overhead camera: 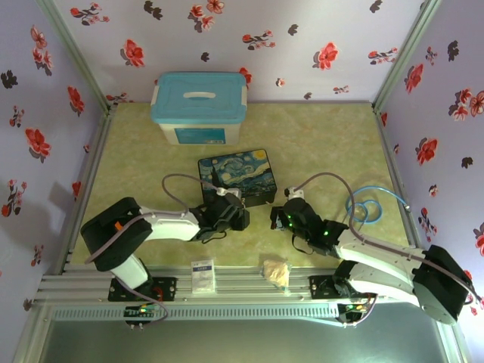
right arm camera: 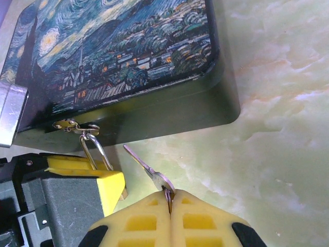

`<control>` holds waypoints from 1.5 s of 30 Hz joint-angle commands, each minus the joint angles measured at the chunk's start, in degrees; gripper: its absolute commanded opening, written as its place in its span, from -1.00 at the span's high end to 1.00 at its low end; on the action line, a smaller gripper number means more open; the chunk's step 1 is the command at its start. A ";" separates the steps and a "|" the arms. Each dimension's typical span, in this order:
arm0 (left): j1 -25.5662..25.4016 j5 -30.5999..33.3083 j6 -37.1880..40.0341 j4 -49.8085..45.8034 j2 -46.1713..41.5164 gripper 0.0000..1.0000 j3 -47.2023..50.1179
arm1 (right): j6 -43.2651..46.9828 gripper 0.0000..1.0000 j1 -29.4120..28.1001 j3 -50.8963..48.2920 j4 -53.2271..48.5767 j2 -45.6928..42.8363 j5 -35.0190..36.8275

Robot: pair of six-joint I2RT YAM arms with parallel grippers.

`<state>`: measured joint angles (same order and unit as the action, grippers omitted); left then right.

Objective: Unlock the padlock with the key

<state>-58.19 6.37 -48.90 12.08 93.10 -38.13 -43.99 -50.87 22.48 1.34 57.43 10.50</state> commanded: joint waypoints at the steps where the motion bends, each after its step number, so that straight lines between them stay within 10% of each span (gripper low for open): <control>1: -0.43 -0.76 0.64 0.09 0.71 0.36 -1.21 | -1.31 1.00 0.34 -0.95 2.25 0.42 -0.10; 23: -1.85 1.31 -3.79 3.84 0.21 0.87 0.23 | -2.62 1.00 0.26 -4.84 7.34 0.89 -4.96; 45: -1.66 1.01 -13.94 15.61 -11.38 1.00 7.66 | -10.38 1.00 0.49 -6.81 16.79 7.90 -28.80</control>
<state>-59.70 6.42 -61.67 22.55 83.88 -30.44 -52.14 -50.85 14.76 15.57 64.36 -15.46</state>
